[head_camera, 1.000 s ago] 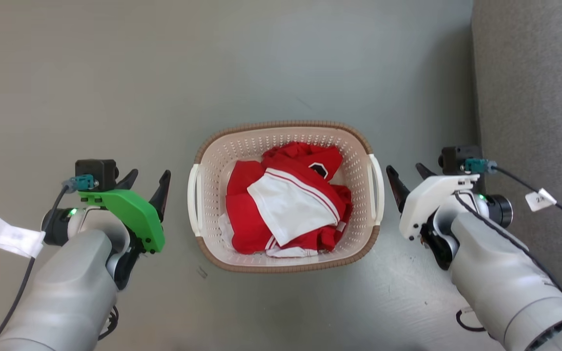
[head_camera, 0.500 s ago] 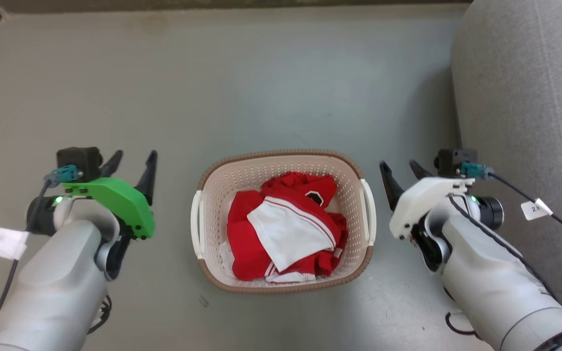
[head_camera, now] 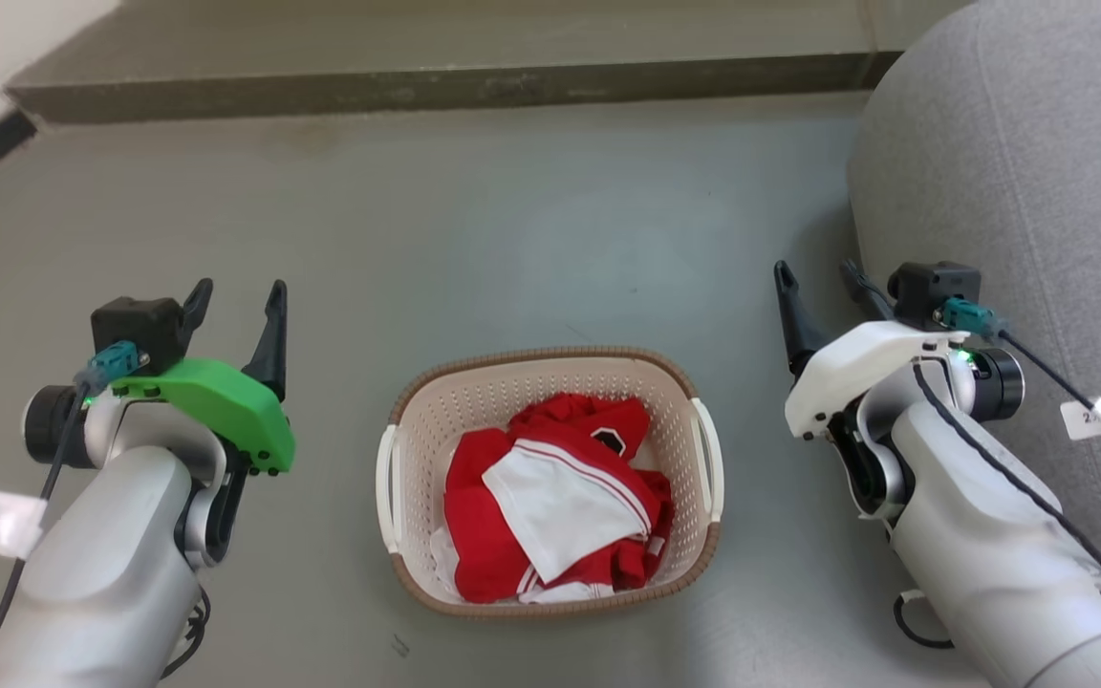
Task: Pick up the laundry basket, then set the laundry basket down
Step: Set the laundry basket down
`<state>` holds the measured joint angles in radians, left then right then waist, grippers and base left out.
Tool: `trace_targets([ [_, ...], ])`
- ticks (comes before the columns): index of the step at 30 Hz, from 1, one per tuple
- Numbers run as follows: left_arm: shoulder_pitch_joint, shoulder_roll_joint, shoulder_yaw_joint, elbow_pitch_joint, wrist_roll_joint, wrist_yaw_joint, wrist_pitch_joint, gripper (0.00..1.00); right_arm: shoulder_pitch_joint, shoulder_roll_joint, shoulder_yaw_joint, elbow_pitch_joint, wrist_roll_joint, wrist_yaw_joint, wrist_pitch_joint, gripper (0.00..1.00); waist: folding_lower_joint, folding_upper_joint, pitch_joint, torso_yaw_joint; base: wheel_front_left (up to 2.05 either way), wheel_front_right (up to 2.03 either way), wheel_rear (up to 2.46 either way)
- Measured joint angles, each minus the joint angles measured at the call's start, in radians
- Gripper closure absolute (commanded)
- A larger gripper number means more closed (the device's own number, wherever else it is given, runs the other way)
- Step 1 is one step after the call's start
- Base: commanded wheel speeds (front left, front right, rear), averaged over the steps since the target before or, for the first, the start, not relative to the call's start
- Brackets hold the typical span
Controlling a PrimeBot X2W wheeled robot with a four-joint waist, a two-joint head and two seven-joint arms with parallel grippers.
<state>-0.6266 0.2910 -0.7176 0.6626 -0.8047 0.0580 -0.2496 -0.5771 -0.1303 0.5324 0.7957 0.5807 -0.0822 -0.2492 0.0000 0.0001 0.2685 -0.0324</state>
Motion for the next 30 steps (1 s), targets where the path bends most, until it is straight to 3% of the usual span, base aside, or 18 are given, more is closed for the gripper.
trace_targets([
  [5, 0.057, 0.021, 0.043, -0.088, 0.051, 0.029, -0.002, 0.0, 0.055, -0.004, -0.03, -0.095, -0.049, -0.016, 0.0, 0.0, 0.0, 0.0, -0.038, -0.002, 0.0, 0.0, 0.0],
  [20, 0.282, 0.041, 0.127, -0.323, 0.166, 0.057, -0.002, 0.0, 0.226, -0.044, -0.115, -0.289, -0.165, -0.036, -0.001, 0.0, 0.0, 0.0, -0.15, -0.006, 0.0, 0.0, 0.0],
  [30, 0.421, 0.04, 0.17, -0.399, 0.205, 0.058, -0.002, 0.0, 0.355, -0.056, -0.153, -0.347, -0.205, -0.043, -0.001, 0.0, 0.0, 0.0, -0.2, -0.003, 0.0, 0.0, 0.0],
])
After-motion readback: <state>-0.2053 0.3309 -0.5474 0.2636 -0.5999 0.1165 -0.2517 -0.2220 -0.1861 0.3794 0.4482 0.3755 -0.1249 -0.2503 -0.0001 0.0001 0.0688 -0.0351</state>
